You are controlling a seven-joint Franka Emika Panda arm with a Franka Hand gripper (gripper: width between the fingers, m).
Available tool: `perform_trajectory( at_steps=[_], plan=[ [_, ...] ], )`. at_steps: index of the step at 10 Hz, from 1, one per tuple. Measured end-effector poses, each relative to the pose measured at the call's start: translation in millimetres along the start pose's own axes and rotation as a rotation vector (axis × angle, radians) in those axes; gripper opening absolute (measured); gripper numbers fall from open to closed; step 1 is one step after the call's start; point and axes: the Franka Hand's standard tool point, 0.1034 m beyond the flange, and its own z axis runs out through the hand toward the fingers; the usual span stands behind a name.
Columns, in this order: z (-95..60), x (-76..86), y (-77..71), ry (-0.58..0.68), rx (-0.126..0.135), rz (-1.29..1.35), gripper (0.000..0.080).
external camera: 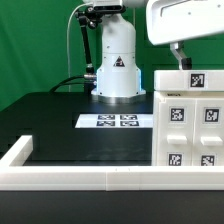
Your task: Assemble cabinet
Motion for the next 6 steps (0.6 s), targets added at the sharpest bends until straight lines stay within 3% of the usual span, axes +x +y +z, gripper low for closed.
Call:
perform_trajectory(
  at_steps=[6],
  plan=[
    [1.2, 3.8, 2.5, -0.003, -0.022, -0.542, 0.0796]
  ],
)
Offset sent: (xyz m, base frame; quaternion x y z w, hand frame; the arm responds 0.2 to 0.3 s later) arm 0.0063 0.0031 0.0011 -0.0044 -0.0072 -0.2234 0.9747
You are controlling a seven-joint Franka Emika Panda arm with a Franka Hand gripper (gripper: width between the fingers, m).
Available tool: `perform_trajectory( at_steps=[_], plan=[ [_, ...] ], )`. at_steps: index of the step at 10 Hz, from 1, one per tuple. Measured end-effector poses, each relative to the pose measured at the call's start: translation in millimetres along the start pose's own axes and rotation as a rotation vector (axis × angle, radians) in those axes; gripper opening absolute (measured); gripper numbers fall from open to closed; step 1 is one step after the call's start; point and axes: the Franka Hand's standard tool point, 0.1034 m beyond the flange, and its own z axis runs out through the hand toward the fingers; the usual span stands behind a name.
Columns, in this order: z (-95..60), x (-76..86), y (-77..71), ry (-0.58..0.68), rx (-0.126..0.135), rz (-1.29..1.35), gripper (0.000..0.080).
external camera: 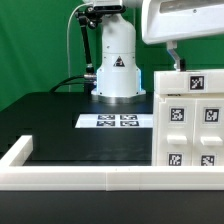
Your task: Assemble cabinet
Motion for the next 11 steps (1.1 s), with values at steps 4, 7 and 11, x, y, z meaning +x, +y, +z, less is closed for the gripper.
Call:
perform_trajectory(
  at_steps=[4, 7, 11],
  plan=[
    [-0.1, 1.0, 3.9, 0.002, -0.005, -0.217, 0.0796],
    [-0.3, 1.8, 10.1, -0.004, -0.024, -0.484, 0.0796],
    [1.4, 1.3, 14.9, -0.029, -0.07, -0.806, 0.0796]
  ],
)
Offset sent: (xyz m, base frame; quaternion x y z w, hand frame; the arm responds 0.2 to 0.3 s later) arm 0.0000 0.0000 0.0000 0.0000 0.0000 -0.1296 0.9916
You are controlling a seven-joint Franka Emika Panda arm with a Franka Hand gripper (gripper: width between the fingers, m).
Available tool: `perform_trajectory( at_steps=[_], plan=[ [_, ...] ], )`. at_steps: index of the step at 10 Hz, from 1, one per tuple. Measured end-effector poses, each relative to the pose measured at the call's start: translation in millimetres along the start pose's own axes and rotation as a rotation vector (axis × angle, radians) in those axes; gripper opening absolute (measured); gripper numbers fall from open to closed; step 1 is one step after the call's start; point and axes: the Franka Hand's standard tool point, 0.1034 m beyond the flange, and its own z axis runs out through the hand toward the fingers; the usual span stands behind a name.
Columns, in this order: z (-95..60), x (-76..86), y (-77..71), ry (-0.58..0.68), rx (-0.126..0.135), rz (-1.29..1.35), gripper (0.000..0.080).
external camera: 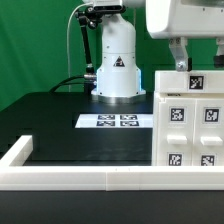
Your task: Assemble cabinet
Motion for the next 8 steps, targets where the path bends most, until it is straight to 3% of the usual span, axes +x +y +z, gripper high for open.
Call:
perform_trajectory(
  at_steps=[5, 8],
  plan=[
    [6.1, -4.8, -2.5, -0.065, -0.025, -0.345, 0.0796],
    [9.1, -6.2, -3.3, -0.098, -0.016, -0.501, 0.0796]
  ],
)
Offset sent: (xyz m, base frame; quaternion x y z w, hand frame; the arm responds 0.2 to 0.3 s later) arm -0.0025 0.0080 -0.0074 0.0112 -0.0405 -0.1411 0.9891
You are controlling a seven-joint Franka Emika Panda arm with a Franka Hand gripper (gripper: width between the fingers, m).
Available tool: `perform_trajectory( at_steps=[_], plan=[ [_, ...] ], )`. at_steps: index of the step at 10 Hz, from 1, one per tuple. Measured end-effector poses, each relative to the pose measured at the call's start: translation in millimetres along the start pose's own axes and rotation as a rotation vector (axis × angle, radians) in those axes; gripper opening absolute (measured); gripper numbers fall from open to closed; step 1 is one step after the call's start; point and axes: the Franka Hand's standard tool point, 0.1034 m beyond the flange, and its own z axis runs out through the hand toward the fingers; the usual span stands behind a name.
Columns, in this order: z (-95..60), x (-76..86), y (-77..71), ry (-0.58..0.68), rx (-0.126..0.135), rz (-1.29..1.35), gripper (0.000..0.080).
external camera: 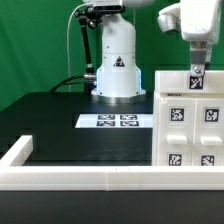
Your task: Assemble cabinet
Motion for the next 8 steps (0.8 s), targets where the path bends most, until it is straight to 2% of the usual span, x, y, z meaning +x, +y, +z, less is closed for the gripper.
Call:
perform_trajectory(
  at_steps=[4, 5, 6, 8],
  plan=[
    [1.2, -3.5, 1.2, 0.0, -0.001, -0.003, 0.0796],
    [1.6, -4.3, 1.0, -0.001, 0.0, -0.001, 0.0708],
    [3.0, -5.8, 0.0, -0.003, 0.003, 0.001, 0.0551],
    [3.1, -7.9, 1.0, -0.003, 0.003, 0.015, 0.0554]
  ],
)
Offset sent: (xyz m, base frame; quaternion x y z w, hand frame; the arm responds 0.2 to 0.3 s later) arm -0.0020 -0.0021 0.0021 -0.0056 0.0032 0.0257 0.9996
